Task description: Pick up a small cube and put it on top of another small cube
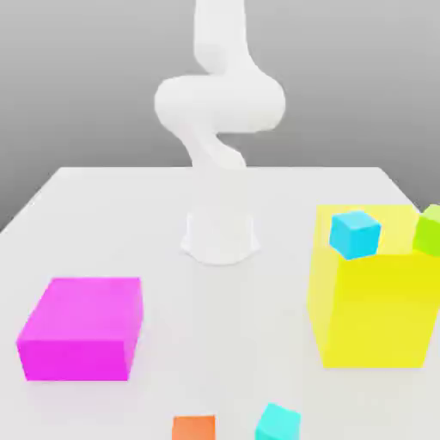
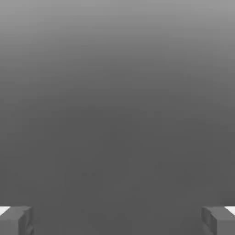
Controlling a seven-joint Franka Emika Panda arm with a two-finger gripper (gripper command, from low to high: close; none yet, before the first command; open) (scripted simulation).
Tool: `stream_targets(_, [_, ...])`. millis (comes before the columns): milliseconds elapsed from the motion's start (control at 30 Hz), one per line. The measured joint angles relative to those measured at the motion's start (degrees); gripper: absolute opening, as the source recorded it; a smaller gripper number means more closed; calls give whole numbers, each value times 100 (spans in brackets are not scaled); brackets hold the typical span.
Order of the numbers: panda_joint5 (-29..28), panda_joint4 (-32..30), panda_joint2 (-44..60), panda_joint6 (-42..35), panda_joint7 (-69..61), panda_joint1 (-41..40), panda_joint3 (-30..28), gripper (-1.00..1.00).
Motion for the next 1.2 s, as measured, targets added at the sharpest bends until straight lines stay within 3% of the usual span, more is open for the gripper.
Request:
stream_targets(300, [180, -19, 1734, 531, 2124, -611, 488, 0])
stream_targets(600, [-67, -39, 3452, 1058, 4512, -987, 818, 0])
stream_targets(1000, [-439, -62, 5750, 1749, 7719, -740, 439, 0])
stream_targets(1167, [-517, 82, 6761, 2430, 8126, -576, 238, 0])
stream_targets(1200, [-534, 110, 6906, 2544, 8145, -558, 217, -100])
